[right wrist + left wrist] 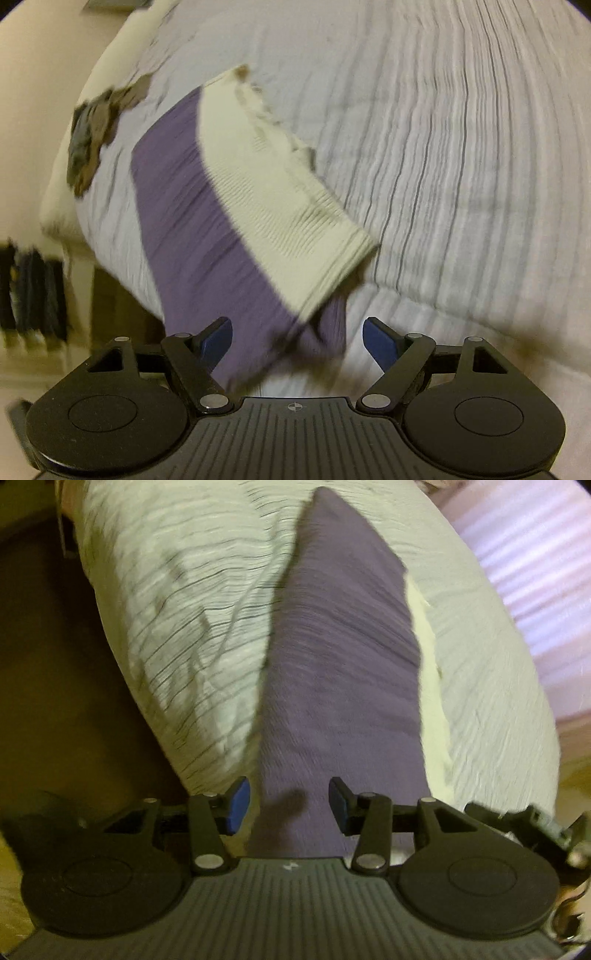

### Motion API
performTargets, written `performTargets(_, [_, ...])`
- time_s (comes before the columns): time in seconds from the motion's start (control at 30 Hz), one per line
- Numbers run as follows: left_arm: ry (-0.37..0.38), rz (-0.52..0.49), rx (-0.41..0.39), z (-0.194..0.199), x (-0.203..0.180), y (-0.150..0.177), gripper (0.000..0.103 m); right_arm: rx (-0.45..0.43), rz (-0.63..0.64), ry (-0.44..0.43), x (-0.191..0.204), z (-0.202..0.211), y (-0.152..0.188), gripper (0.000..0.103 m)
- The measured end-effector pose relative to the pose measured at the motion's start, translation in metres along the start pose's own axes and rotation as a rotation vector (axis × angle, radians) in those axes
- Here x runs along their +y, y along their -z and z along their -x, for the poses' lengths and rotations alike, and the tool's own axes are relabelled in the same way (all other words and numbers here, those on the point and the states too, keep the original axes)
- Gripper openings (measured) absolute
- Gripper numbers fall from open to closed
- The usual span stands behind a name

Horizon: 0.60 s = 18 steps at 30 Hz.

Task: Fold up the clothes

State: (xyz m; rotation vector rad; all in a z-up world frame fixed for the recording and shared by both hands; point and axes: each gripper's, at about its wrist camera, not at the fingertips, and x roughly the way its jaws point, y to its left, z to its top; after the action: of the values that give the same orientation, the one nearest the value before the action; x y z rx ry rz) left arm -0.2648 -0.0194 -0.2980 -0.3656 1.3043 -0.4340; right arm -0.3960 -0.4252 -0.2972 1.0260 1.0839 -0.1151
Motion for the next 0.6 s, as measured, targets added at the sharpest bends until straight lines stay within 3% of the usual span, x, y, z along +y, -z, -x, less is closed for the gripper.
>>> performTargets(0.27, [0.269, 0.162, 0.007, -0.050, 0.045, -0.017, 0.041, 0.022, -0.073, -0.242, -0.046, -0.046, -0.029, 0.080])
performTargets(0.33, [0.337, 0.194, 0.012, -0.058, 0.053, -0.013, 0.041, 0.038, -0.063, -0.314, -0.050, -0.052, -0.032, 0.063])
performTargets(0.4, [0.398, 0.225, 0.017, -0.066, 0.060, -0.009, 0.040, 0.057, -0.059, -0.335, -0.056, -0.058, -0.035, 0.058])
performTargets(0.53, [0.441, 0.217, 0.042, -0.075, 0.059, -0.003, 0.040, 0.116, -0.037, -0.380, -0.062, -0.066, -0.042, 0.058])
performTargets(0.6, [0.444, 0.210, 0.039, -0.075, 0.056, -0.003, 0.033, 0.142, 0.003, -0.366, -0.058, -0.066, -0.044, 0.055])
